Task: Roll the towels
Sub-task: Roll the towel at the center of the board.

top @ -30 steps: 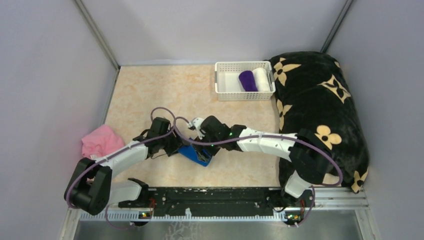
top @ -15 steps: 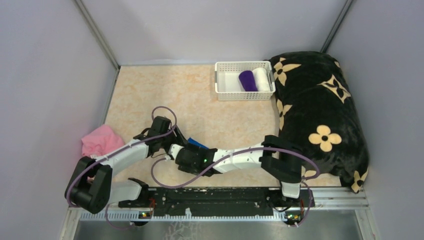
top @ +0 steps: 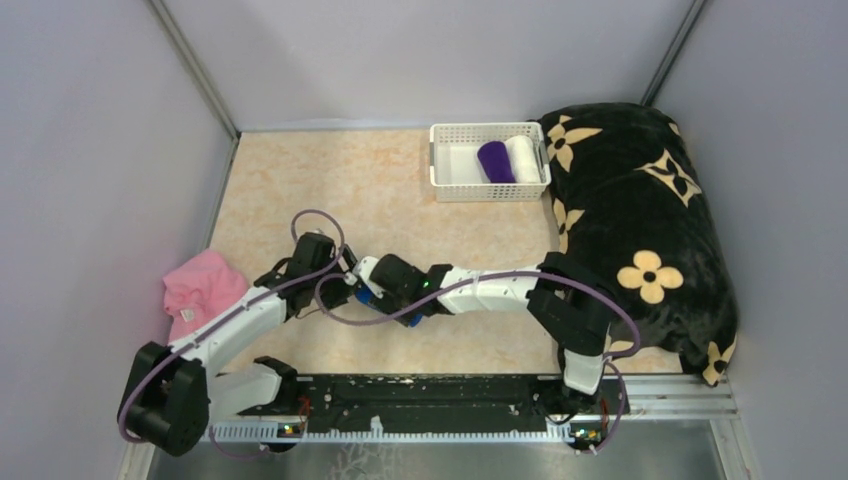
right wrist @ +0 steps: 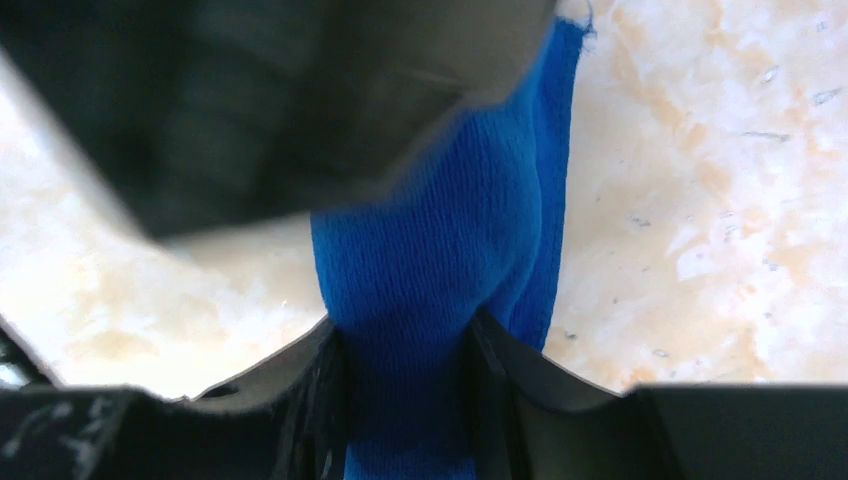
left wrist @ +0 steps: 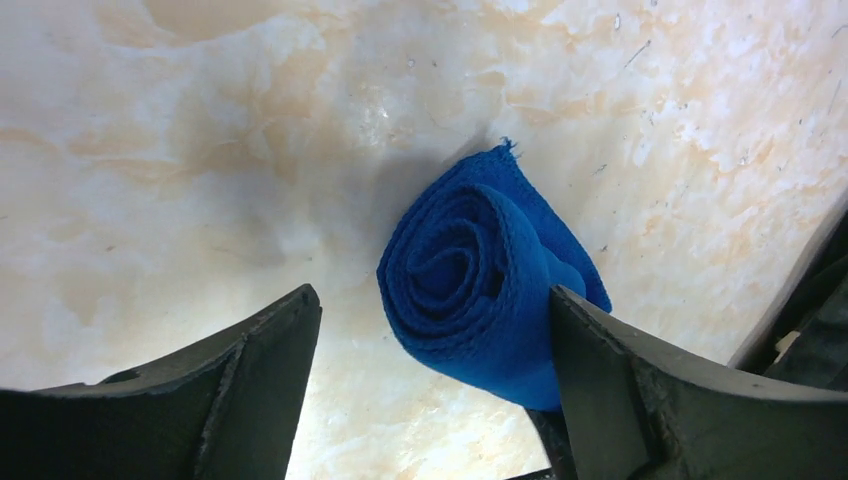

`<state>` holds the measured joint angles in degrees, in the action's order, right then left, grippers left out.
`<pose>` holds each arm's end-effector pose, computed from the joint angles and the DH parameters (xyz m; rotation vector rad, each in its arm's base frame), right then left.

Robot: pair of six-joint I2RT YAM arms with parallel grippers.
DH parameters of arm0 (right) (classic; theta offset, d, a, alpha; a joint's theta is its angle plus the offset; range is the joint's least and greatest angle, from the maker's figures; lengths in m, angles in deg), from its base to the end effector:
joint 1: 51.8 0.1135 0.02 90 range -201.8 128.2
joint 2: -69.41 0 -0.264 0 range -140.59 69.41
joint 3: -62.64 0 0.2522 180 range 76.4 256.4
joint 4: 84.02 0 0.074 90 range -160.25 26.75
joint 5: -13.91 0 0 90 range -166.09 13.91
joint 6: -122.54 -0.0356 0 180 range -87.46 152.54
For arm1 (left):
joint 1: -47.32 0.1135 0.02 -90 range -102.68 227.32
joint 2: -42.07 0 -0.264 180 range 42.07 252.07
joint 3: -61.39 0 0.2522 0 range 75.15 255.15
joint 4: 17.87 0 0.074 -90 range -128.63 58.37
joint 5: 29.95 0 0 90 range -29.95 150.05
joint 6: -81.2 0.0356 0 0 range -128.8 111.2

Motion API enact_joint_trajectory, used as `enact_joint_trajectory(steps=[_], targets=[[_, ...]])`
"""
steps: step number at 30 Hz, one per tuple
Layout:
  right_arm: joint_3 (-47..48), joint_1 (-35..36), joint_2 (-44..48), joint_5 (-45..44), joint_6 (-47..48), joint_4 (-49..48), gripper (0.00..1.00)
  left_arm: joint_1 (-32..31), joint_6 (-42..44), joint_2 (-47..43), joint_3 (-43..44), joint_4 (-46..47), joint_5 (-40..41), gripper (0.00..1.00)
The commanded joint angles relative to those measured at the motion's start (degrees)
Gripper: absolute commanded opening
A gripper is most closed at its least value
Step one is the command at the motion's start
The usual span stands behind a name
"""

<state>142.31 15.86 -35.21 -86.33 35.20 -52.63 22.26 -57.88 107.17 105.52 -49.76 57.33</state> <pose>0.1487 0.3451 0.1718 -1.4089 2.1199 0.2213 0.1900 -0.0907 0.1754 -0.5193 2.5405 -0.5742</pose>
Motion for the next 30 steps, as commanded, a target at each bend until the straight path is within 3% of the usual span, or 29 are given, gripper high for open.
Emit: enact_joint_trajectory(steps=[1, 7, 15, 24, 30], targets=[[-2.22, -5.78, -0.58, 23.52, -6.47, 2.45, 0.39, -0.31, 0.12, -5.54, 0.65, -5.59, 3.05, 0.88], [-1.84, -10.69, -3.1, 34.0, -11.59, 1.3, 0.38, -0.27, -2.39, -6.56, -2.75, -0.95, -1.51, 0.87], [-1.25, -12.09, -4.1, 36.14, -13.8, 0.76, 0.41, -0.53, -2.77, 2.9, -3.72, 6.57, -3.38, 0.81], [0.57, -10.43, -0.58, 20.58, -12.77, 3.04, 0.57, -0.81, -2.52, 6.1, -4.34, 7.49, -2.9, 0.78], [6.18, -5.56, -4.91, 8.4, -12.33, 6.58, 0.61, -0.97, -2.86, 5.91, -4.81, 7.23, -2.81, 0.77]])
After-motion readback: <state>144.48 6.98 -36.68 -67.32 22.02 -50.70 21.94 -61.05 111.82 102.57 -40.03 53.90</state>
